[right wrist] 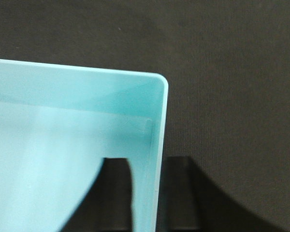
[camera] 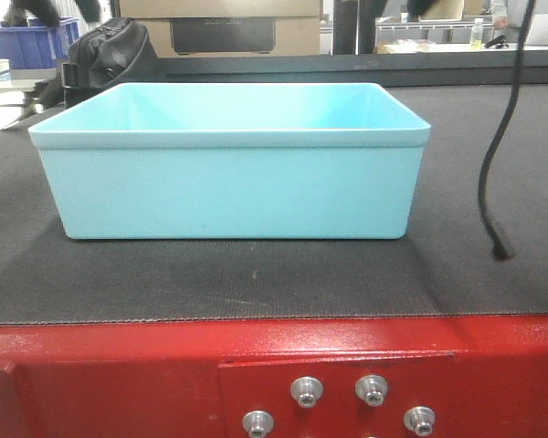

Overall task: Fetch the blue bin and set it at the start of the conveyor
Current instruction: 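Open both grippers and raise them away from the bin rims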

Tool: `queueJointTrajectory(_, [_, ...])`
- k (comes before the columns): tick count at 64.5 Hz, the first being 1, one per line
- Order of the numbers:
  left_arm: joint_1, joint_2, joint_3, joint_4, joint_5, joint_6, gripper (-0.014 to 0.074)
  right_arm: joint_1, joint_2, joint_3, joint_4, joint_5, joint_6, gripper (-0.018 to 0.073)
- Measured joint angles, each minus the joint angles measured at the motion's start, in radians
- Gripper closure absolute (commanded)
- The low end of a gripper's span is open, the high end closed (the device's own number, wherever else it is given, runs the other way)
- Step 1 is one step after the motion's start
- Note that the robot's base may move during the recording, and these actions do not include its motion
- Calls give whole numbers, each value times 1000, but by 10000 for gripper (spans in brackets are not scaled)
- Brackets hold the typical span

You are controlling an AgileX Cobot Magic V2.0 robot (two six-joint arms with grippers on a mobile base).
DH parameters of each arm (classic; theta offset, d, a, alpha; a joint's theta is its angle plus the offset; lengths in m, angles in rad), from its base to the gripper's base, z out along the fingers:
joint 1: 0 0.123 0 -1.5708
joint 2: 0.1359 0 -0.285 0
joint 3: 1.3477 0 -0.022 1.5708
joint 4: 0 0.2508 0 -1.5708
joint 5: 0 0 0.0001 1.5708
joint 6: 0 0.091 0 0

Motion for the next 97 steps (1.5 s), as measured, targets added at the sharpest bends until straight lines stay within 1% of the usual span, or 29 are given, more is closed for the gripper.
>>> queueJointTrajectory(4, [-2,-29,-2,-23,2,38,706,0,-30,0,33,4,-57,729])
queueJointTrajectory(8, [-3,-57,1,-65,2,74,706,0,-63,0,66,5,-115,724])
queueJointTrajectory(15, [-3,-96,37,-147,-9,116,706,0,-107,18,82,-5,-155,724])
queueJointTrajectory(22, [-3,-137,128,-253,-92,173,706,0,-152,93,86,-48,-161,724])
queueJointTrajectory(26, [-3,-161,191,-319,-150,221,706,0,-185,156,87,-91,-165,724])
queueJointTrajectory(34, [-3,-221,318,-435,-246,339,706,0,-277,306,90,-225,-180,724])
queueJointTrajectory(40, [-3,-277,399,-497,-317,424,706,0,-355,411,92,-350,-186,724])
queueJointTrajectory(43, [-3,-308,445,-523,-350,455,706,0,-403,466,92,-414,-188,724])
queueJointTrajectory(46, [-3,-341,484,-538,-383,475,706,0,-443,521,92,-474,-188,724])
queueJointTrajectory(52, [-3,-409,564,-550,-463,489,706,0,-517,632,92,-569,-188,724])
queueJointTrajectory(59, [-3,-500,645,-557,-526,494,706,0,-591,729,92,-629,-188,724])
queueJointTrajectory(66, [-3,-589,706,-557,-541,496,706,0,-659,790,92,-627,-188,724])
queueJointTrajectory(74, [-3,-708,753,-557,-541,496,706,0,-735,808,92,-588,-188,724])
queueJointTrajectory(86, [-3,-893,774,-557,-549,498,707,0,-852,809,92,-576,-188,724])
queueJointTrajectory(97, [-3,-990,775,-557,-555,498,707,0,-917,809,92,-572,-190,724])
